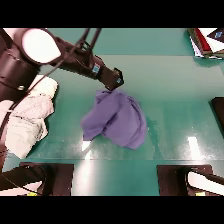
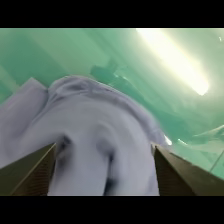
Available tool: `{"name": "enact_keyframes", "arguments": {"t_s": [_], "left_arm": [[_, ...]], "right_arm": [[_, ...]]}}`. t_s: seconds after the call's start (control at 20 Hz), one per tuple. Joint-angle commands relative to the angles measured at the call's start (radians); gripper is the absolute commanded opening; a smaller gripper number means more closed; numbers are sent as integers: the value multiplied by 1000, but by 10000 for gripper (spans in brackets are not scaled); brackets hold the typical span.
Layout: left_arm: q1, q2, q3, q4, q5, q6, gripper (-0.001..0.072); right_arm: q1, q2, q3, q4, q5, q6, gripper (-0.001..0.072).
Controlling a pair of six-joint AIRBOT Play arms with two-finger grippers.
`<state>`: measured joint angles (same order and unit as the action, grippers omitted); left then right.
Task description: Fold the shirts.
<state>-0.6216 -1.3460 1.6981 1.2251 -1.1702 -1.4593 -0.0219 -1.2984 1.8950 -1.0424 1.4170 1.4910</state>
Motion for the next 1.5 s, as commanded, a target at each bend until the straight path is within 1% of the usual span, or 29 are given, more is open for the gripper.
{"name": "enact_keyframes", "arguments": {"t_s": [0.0, 0.1, 0.15, 0.2, 0.35, 0.45, 0.5, 0.55, 0.7, 0.75, 0.85, 0.95, 1.0, 1.05, 1.1, 1.2, 1.25, 1.3, 1.4, 1.45], "left_arm": [[36, -13, -2, 96, -16, 1, 712], [125, -4, 2, 163, -90, 1, 712], [184, -6, -13, 162, -116, 1, 712], [238, -6, -49, 146, -114, 1, 711], [377, -26, -238, 31, -13, 3, 711], [444, -77, -362, -89, 67, 31, 711], [464, -117, -406, -163, 88, 51, 711], [471, -159, -430, -224, 93, 90, 711], [456, -274, -440, -389, 106, 208, 710], [453, -299, -440, -441, 121, 235, 711], [440, -324, -440, -504, 135, 271, 710], [413, -326, -440, -502, 154, 298, 705], [400, -326, -440, -502, 159, 298, 615], [387, -326, -440, -501, 168, 297, 510], [378, -326, -440, -500, 182, 296, 472], [366, -326, -439, -499, 196, 281, 471], [366, -326, -439, -500, 192, 281, 281], [369, -325, -439, -499, 188, 283, 42], [385, -315, -421, -486, 143, 271, 29], [400, -300, -399, -456, 116, 252, 29]], "right_arm": [[-1, -3, 2, -5, 19, 0, 13], [-1, -3, 2, -5, 22, 0, 14], [-1, -3, 2, -5, 23, 0, 14], [-1, -3, 2, -5, 23, 0, 14], [0, -3, 2, -5, 25, 0, 13], [0, -3, 2, -4, 29, 0, 13], [0, -3, 2, -4, 34, 0, 13], [0, -3, 2, -4, 36, 1, 14], [0, -3, 2, -5, 57, 0, 13], [0, -3, 2, -5, 64, 0, 13], [0, -3, 2, -5, 69, 0, 13], [0, -3, 2, -5, 68, 0, 13], [0, -3, 2, -5, 68, 0, 14], [0, -3, 2, -5, 68, 0, 13], [0, -3, 2, -5, 69, 0, 13], [0, -3, 2, -5, 79, 0, 13], [0, -3, 2, -5, 92, 0, 14], [0, -3, 2, -5, 110, 0, 13], [0, -2, -8, -5, 151, 0, 13], [0, 6, -35, -5, 166, 0, 13]]}}
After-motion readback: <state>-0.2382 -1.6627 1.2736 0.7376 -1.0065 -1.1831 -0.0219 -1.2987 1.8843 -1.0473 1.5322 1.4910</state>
